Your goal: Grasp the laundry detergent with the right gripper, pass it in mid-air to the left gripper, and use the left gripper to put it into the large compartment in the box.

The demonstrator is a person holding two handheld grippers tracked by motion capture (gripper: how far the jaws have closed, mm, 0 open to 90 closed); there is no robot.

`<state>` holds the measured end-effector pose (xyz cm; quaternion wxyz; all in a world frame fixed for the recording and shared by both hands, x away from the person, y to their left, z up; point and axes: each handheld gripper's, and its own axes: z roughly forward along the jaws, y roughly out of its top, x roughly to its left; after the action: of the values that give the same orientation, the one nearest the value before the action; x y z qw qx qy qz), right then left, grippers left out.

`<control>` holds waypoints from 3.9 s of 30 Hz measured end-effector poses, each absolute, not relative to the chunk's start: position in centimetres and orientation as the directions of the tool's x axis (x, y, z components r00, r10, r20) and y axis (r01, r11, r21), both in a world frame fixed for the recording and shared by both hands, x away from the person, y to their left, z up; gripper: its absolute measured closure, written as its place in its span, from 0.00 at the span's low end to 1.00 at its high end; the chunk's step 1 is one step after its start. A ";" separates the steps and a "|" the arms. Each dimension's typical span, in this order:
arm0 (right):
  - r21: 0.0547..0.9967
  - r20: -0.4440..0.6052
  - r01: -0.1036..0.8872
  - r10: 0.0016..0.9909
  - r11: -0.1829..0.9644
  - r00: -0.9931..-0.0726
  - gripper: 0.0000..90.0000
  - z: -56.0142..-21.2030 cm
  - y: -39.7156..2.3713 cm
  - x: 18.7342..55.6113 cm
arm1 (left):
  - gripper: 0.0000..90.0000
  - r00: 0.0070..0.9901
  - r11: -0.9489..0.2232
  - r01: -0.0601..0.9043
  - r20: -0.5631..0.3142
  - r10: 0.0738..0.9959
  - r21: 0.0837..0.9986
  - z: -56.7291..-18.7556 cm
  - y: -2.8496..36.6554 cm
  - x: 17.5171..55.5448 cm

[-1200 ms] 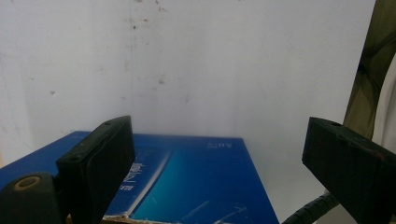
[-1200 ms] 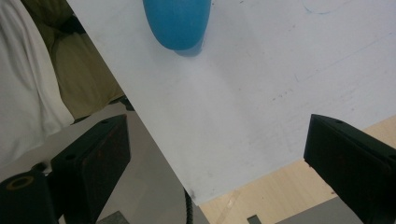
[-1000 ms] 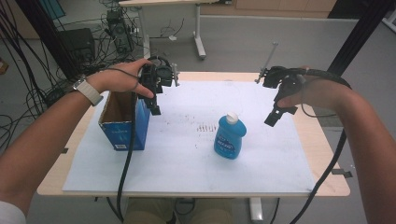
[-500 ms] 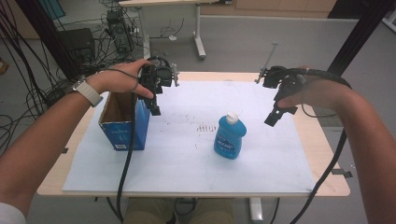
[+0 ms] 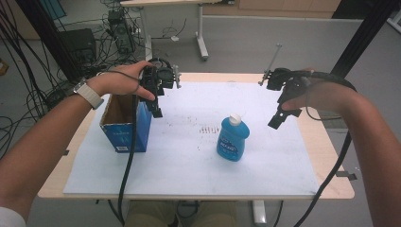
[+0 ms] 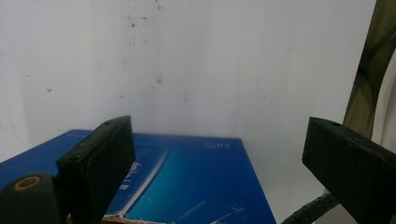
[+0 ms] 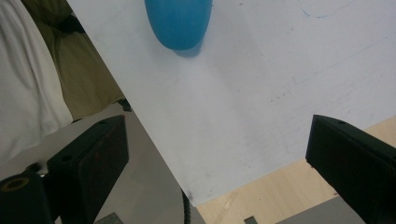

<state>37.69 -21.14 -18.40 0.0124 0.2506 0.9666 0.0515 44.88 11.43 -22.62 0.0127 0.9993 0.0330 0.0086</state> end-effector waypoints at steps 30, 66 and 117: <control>0.140 0.044 0.550 0.549 0.824 -0.834 0.08 -19.5 -20.9 37.2 | 0.11 0.998 -0.997 0.069 0.011 0.069 0.043 -23.1 11.6 44.8; 0.182 0.054 0.618 0.620 0.764 -0.783 0.06 -21.9 -19.8 36.3 | 0.11 0.998 -0.997 0.063 0.008 0.063 0.047 -23.6 11.4 44.9; 0.289 0.053 0.598 0.611 0.748 -0.790 0.06 -26.4 -17.5 36.1 | 0.11 0.998 -0.996 0.069 0.001 0.070 0.054 -24.3 11.5 45.0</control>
<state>36.14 -17.49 -26.40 0.0226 0.3234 0.9346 0.1467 45.04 11.46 -24.31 0.0270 0.9990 0.0347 0.0015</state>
